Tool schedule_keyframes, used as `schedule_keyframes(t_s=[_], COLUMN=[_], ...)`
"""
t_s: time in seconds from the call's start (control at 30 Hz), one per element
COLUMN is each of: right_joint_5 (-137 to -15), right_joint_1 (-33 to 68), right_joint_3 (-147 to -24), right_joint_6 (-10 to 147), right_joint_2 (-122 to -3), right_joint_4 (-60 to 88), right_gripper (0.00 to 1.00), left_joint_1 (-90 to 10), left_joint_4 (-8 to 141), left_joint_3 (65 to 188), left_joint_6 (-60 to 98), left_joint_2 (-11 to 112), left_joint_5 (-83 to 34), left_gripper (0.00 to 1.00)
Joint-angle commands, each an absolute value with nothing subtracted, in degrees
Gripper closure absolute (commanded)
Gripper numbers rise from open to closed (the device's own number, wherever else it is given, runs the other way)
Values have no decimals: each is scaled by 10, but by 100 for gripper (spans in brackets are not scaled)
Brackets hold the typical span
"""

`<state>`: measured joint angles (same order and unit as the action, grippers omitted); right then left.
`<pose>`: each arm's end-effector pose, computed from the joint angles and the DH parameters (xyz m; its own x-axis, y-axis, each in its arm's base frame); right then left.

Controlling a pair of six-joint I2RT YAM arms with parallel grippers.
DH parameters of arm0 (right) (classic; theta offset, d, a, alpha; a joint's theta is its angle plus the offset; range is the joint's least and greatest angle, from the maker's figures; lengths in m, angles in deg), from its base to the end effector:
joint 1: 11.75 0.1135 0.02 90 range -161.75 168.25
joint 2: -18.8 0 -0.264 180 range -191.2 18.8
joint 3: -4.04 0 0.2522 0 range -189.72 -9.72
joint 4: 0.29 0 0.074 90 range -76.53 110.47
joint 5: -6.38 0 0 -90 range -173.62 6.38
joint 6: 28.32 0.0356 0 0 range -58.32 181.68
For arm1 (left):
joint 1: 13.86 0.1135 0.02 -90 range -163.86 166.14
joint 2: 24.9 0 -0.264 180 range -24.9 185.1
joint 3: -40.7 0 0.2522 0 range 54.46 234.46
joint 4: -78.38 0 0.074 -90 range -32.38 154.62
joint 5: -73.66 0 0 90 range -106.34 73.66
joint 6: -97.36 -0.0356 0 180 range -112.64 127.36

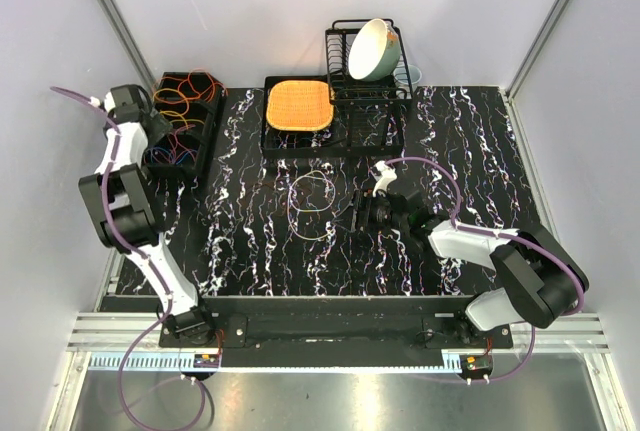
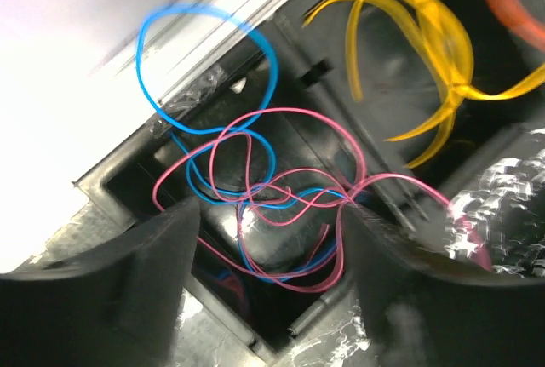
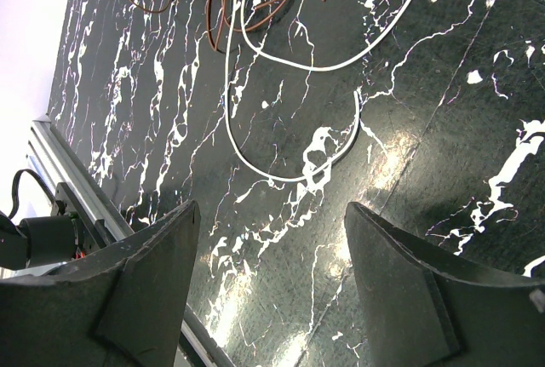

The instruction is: Untangle the cables

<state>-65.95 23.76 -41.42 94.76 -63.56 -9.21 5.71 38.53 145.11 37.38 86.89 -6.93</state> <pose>0.2232 0.1725 0.1731 -0.7412 0.1100 -0.6622 -0.4381 0.6682 0.6013 0.4147 0.1536 0.2461 -0.3812 -0.6594 -0.6480 -0.7227 0.6496 -0.2358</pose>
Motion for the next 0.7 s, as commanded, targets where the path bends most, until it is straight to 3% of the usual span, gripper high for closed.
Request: schedule_keyframes(t_s=[0.0,0.33,0.67], right_joint_5=[-657,-656,-658], right_joint_1=[236,235,236], right_joint_3=[-427,-426,-424], right_joint_6=[942,941,942], right_joint_2=[-628,-625,-623], right_joint_4=[-115,-116,-117], right_gripper=[25,25,25], left_joint_1=[60,56,-47], left_joint_4=[387,375,391], left_joint_3=[1480,1438,1340], left_joint_6=[386,403,345], left_joint_2=[794,705,644], left_joint_5=[-77,-97,-96], left_gripper=[21,20,34])
